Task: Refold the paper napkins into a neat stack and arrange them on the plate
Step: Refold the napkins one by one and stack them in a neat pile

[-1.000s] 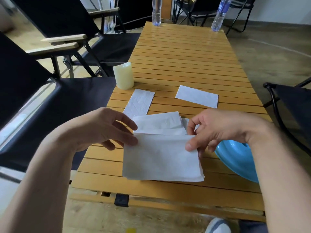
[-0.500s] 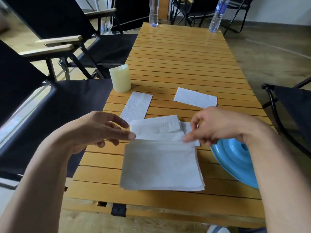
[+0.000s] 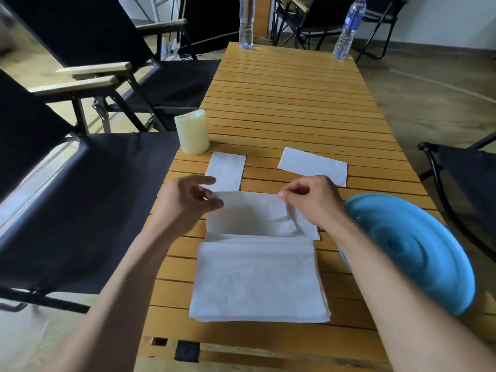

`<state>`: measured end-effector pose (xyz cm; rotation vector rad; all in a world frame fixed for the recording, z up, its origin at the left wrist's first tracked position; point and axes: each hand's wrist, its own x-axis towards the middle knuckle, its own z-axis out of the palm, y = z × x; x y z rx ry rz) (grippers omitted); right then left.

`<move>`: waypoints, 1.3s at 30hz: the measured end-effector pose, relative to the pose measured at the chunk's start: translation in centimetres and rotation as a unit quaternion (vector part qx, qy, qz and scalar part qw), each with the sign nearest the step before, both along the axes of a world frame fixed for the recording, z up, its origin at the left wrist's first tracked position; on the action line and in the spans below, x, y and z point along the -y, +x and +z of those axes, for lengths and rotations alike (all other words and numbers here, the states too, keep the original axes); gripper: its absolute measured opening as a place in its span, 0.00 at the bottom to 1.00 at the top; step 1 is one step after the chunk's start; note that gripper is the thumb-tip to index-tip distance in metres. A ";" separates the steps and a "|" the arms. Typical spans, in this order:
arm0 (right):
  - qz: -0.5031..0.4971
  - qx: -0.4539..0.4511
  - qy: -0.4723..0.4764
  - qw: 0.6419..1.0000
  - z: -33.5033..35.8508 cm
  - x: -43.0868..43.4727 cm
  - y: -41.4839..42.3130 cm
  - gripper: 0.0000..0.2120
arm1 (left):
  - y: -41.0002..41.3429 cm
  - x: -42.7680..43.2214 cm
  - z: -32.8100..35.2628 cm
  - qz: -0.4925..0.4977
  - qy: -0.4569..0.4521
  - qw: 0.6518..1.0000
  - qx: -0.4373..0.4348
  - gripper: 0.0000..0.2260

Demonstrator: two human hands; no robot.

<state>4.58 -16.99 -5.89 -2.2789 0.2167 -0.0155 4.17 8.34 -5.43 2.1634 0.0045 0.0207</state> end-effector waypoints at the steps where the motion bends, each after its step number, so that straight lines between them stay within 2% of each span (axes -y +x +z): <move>1: 0.004 0.010 0.019 1.000 0.3 0.1 0.0 0.06 | 0.0 -0.1 0.3 0.001 -0.018 1.000 0.010 0.20; 3: 0.008 0.032 0.047 0.998 1.0 0.4 0.0 0.05 | -0.1 -0.4 1.1 0.003 -0.061 0.998 0.013 0.18; 6: -0.010 0.033 0.059 0.998 1.7 0.7 0.0 0.04 | -0.4 -0.8 2.1 0.000 -0.156 0.987 -0.039 0.17; 9: -0.013 -0.011 0.106 0.994 2.1 0.6 -0.2 0.12 | -0.5 -1.3 2.8 -0.025 -0.301 0.948 -0.096 0.18; 11: 0.007 -0.048 0.158 0.986 2.6 0.4 -0.5 0.16 | -0.7 -1.4 3.2 -0.043 -0.365 0.924 -0.103 0.19; 14: 0.059 -0.105 0.233 0.965 3.3 0.5 -1.0 0.17 | -0.9 -1.3 3.6 -0.048 -0.378 0.920 -0.089 0.19; 16: 0.066 -0.135 0.246 0.957 3.7 0.5 -1.3 0.16 | -1.0 -1.5 3.7 -0.039 -0.378 0.921 -0.082 0.19; 20: -0.013 -0.185 0.161 0.969 4.4 0.7 -2.0 0.20 | -1.1 -1.8 3.7 -0.022 -0.369 0.925 -0.084 0.20; 23: 0.026 -0.268 0.139 0.953 5.1 0.6 -2.8 0.23 | -1.2 -1.9 3.6 -0.017 -0.357 0.929 -0.093 0.22; 25: 0.067 -0.299 0.144 0.941 5.1 -0.1 -3.2 0.19 | -1.2 -1.9 3.5 -0.018 -0.346 0.933 -0.096 0.22; 28: 0.073 -0.280 0.160 0.944 4.4 -1.1 -3.1 0.12 | -1.3 -1.7 3.4 -0.020 -0.335 0.937 -0.099 0.19; 31: 0.071 -0.267 0.144 0.950 4.2 -1.5 -2.8 0.10 | -1.2 -1.5 3.5 -0.008 -0.346 0.934 -0.093 0.14; 36: 0.085 -0.284 0.174 0.939 4.1 -1.8 -2.8 0.11 | -1.2 -0.6 3.7 -0.017 -0.428 0.899 -0.094 0.12; 39: 0.080 -0.239 0.228 0.941 4.2 -1.7 -2.7 0.12 | -1.3 0.0 3.9 -0.022 -0.460 0.882 -0.101 0.10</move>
